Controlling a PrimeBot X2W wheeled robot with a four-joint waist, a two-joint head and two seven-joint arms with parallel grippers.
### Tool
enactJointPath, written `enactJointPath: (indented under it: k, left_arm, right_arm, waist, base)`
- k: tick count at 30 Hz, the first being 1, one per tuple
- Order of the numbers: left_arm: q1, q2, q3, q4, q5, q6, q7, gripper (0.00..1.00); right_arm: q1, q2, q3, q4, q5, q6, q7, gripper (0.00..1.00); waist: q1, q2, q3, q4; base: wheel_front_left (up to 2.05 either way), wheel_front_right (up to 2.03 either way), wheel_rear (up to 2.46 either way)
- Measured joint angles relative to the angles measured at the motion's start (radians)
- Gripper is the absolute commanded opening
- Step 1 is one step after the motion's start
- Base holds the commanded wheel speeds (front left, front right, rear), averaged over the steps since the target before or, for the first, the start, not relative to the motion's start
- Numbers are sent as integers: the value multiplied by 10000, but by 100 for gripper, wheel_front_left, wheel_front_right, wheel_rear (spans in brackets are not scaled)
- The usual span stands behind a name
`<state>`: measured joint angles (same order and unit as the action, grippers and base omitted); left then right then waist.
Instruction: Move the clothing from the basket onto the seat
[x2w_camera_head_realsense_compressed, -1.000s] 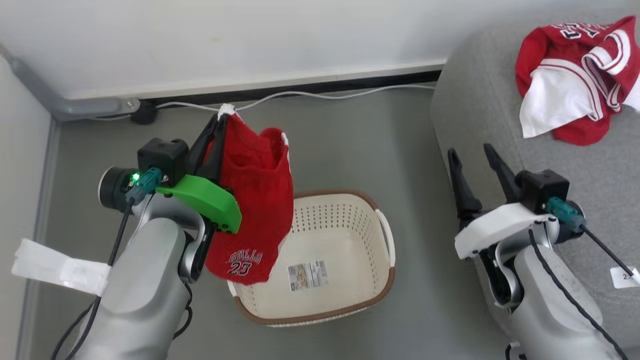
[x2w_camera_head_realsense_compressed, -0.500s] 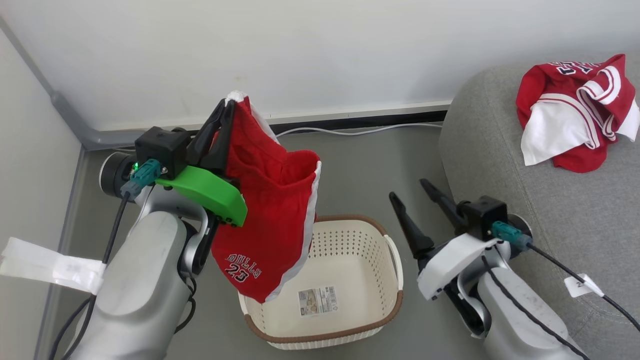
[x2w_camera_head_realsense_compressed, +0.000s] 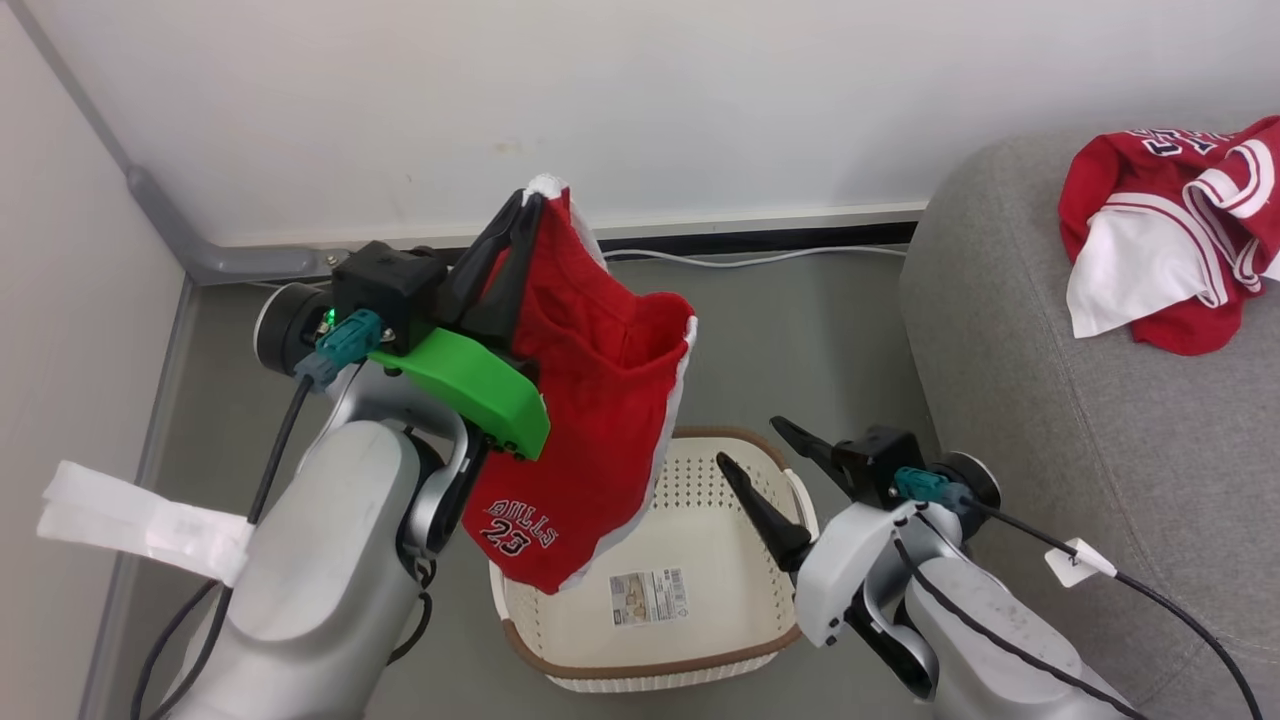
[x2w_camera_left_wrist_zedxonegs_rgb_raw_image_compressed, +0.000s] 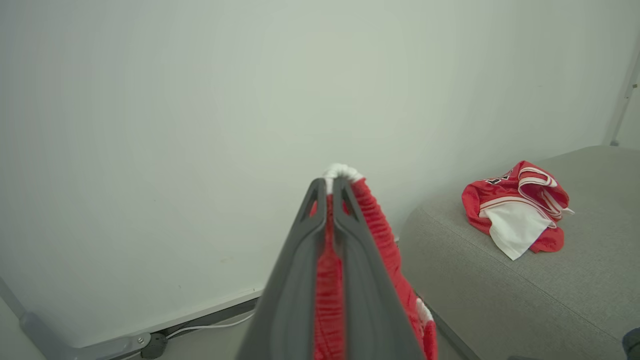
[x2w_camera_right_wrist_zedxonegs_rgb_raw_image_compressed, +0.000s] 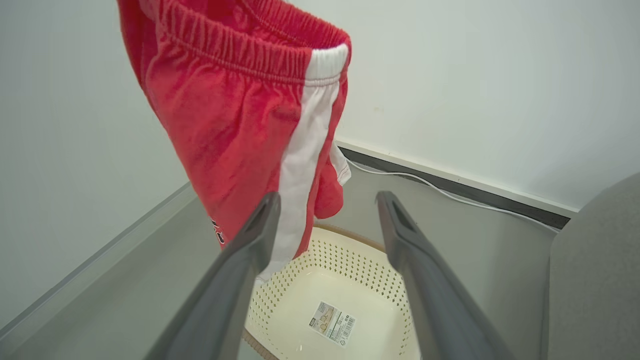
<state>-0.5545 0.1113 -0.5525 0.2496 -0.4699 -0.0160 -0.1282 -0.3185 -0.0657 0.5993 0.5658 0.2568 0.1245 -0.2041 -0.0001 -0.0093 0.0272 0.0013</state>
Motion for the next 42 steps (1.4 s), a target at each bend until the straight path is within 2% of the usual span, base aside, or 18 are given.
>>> enactJointPath:
  k: [10,26,27,28,29,30,31,32,36,42]
  left_arm:
    - [-6,-86,-385,-527,73,88,477,0]
    - [-9,-334,-968,-1250,73,174,1147,0]
    - [-7,-337,-968,-1298,73,178,1189,0]
    - [-7,-337,-966,-1336,71,190,1197,0]
    - [-6,-337,-966,-1365,71,211,1202,0]
    - [-3,-339,-966,-1388,69,228,1246,0]
    - [2,-339,-965,-1406,67,268,1277,0]
    - [9,-341,-959,-1421,50,303,1277,0]
    - [201,-272,-619,-1526,-21,546,1363,0]
    - [698,15,-305,-1494,-98,767,1363,0]
  right_arm:
    - [-296,35,1887,414,888,0,-23,100]
    - [-1269,33,2583,1151,1935,0,-251,100]
    - [-1405,29,2652,1124,1946,0,-255,80]
    - [-1534,33,2717,1099,1994,0,-259,49]
    - [-1650,36,2769,1093,2067,0,-301,41]
    - [-1739,36,2819,1093,2105,0,-337,25]
    - [-1795,36,2863,1093,2127,0,-339,17]
    - [-1830,36,2907,1099,2155,0,-341,0]
    - [-1919,36,3005,1116,2213,0,-345,0]
    - [-2115,31,2562,1252,2209,0,-430,0]
  waist:
    - [0,0,-2,376]
    - [0,0,-150,797]
    - [0,0,-150,823]
    - [0,0,-148,839]
    - [0,0,-144,848]
    - [0,0,-141,854]
    - [0,0,-139,857]
    - [0,0,-136,858]
    - [0,0,-79,735]
    - [1,0,24,387]
  base:
    - [0,0,0]
    - [0,0,0]
    - [0,0,0]
    - [0,0,0]
    - [0,0,0]
    - [0,0,0]
    - [0,0,0]
    - [0,0,0]
    - [0,0,0]
    - [0,0,0]
